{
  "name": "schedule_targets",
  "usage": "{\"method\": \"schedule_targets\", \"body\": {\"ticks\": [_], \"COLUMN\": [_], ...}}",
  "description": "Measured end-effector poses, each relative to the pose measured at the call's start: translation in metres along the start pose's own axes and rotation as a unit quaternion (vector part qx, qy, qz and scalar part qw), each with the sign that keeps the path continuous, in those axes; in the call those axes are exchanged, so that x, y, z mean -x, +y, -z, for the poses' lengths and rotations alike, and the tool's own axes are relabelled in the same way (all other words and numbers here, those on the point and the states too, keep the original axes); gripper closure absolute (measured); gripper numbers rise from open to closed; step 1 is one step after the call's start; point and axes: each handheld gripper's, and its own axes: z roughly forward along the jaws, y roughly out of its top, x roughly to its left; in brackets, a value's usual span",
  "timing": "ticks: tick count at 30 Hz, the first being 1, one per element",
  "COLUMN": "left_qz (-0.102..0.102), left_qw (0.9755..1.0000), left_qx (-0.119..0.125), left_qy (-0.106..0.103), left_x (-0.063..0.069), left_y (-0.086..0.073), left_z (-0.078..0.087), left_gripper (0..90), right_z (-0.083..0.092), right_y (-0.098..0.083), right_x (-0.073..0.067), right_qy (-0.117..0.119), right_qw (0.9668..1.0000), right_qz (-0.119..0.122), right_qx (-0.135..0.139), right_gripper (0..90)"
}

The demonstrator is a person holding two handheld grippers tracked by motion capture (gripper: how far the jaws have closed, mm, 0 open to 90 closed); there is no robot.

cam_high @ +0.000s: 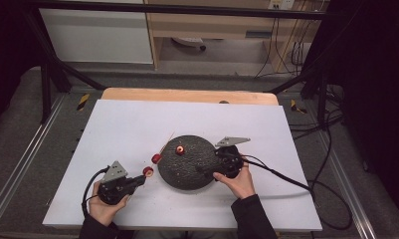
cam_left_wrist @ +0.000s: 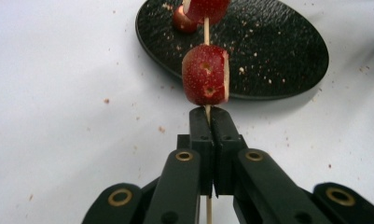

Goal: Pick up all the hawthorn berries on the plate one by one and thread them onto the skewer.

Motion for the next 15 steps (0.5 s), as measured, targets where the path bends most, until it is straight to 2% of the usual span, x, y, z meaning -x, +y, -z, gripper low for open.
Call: {"method": "schedule_targets", "body": {"ticks": [5,10,15], "left_qz": [0.002,0.005,0.000], "left_qw": [1.0000,1.0000,0.9999], "left_qx": [-0.007,-0.002,-0.009], "left_qy": [0.004,0.007,0.010], "left_x": [-0.007,-0.010,-0.011], "left_y": [-0.008,-0.010,-0.011], "left_z": [0.006,0.012,0.012], "left_gripper": [88.5,88.5,88.5], "right_z": [-0.009,-0.020,-0.035], "right_y": [0.016,0.030,0.042], "right_x": [-0.003,-0.004,-0.005], "right_qy": [-0.011,-0.018,-0.021], "right_qw": [0.9995,0.9987,0.9975], "right_qz": [0.019,0.022,0.027], "right_qx": [-0.021,-0.042,-0.062], "right_gripper": [3.0,3.4,4.2]}}
